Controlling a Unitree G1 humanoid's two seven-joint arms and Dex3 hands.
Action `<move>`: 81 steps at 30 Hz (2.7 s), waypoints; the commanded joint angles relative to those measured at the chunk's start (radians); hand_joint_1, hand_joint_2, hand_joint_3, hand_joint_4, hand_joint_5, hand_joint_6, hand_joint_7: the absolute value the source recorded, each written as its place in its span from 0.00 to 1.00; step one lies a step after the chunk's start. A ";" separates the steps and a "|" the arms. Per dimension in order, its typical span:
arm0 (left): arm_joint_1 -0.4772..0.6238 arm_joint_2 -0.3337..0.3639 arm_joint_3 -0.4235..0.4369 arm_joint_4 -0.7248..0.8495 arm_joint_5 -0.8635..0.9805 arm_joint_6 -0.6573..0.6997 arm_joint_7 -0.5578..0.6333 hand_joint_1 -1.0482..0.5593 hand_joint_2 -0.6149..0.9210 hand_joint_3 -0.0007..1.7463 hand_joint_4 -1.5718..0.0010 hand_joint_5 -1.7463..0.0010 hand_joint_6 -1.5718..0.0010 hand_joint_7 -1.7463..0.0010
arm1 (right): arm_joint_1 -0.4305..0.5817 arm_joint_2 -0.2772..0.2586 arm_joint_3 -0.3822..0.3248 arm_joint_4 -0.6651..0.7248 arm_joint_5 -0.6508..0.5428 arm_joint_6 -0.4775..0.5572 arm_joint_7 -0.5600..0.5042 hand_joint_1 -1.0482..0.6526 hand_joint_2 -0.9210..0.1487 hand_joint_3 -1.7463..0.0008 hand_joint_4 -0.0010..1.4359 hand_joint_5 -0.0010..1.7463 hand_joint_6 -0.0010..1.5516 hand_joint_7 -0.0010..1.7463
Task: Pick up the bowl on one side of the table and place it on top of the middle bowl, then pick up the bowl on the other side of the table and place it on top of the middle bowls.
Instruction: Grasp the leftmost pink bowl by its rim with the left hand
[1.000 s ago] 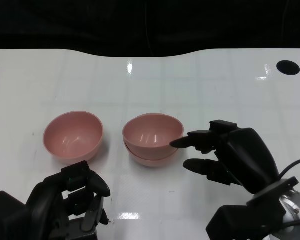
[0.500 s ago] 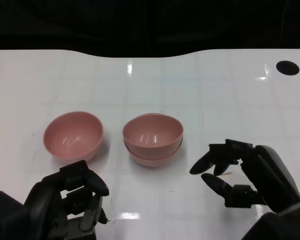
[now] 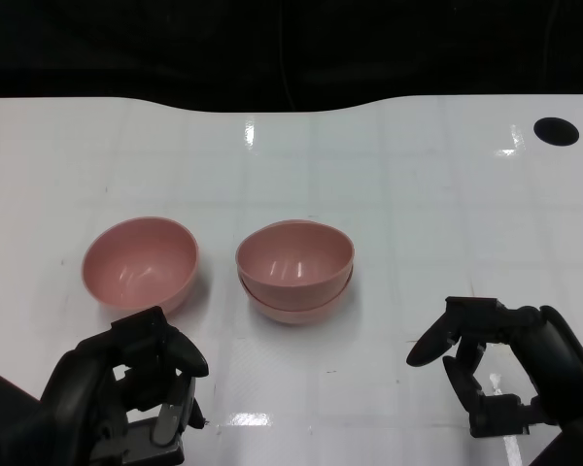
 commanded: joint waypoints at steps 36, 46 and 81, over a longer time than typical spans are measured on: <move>-0.179 0.313 0.118 0.099 0.436 -0.281 0.042 0.42 1.00 0.05 0.60 0.53 0.52 0.91 | 0.053 0.104 -0.051 -0.086 0.072 0.190 0.047 0.62 0.55 0.12 0.67 1.00 0.49 0.93; -0.270 0.416 0.062 0.127 0.611 -0.267 0.028 0.30 0.99 0.00 0.62 0.62 0.53 0.99 | 0.047 0.106 -0.050 -0.084 0.062 0.191 0.046 0.62 0.56 0.12 0.66 1.00 0.49 0.92; -0.483 0.471 -0.212 0.347 0.962 -0.151 -0.018 0.28 0.96 0.00 0.58 0.94 0.61 1.00 | 0.054 0.111 -0.046 -0.101 0.061 0.217 0.051 0.62 0.55 0.13 0.66 1.00 0.49 0.91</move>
